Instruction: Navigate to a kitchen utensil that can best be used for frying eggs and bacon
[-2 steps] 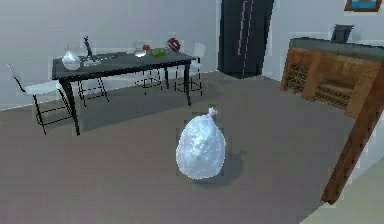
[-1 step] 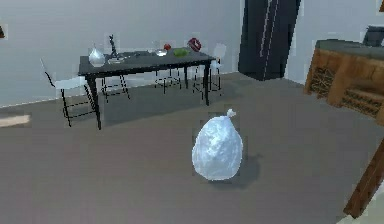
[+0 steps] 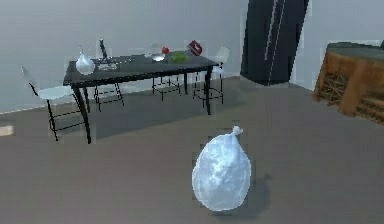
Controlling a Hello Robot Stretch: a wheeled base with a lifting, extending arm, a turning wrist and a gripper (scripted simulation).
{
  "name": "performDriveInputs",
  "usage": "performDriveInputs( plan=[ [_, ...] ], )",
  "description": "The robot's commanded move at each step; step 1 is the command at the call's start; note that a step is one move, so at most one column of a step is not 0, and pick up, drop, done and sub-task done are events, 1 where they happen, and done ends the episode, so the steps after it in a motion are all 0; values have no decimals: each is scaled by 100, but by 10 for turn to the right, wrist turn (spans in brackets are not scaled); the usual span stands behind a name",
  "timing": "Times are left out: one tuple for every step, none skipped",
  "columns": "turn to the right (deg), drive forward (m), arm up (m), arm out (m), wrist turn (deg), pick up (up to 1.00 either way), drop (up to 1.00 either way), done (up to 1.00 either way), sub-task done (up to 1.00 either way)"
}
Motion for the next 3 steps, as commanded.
performDriveInputs(
  plan=[
    [-180, 0, 0, 0, 0, 0, 0, 0, 0],
    [0, 100, 0, 0, 0, 0, 0, 0, 0],
    [0, 90, 0, 0, 0, 0, 0, 0, 0]
  ],
)
